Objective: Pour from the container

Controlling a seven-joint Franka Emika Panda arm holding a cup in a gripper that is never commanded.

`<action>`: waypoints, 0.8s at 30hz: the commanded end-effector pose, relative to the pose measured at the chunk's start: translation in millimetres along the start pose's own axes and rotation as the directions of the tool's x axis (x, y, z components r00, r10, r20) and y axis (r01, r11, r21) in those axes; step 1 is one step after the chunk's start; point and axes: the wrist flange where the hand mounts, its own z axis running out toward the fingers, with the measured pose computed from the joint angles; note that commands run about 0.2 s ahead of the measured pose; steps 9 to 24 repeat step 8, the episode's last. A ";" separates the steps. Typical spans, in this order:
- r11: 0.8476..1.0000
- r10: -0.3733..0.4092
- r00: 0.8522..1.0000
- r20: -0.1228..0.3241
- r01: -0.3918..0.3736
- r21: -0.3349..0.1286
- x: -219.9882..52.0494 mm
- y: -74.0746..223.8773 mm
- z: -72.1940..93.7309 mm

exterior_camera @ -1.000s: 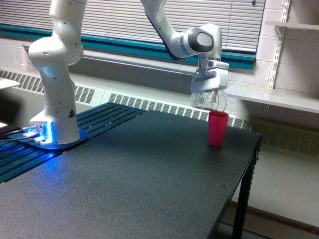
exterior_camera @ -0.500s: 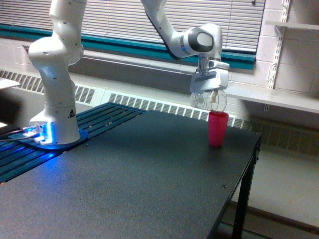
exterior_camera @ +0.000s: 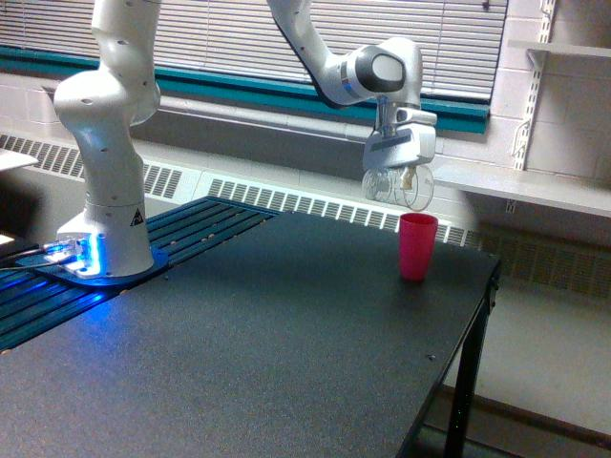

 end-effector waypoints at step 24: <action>0.999 0.035 0.998 -0.052 -0.034 0.022 -7.0 24.0 -18.3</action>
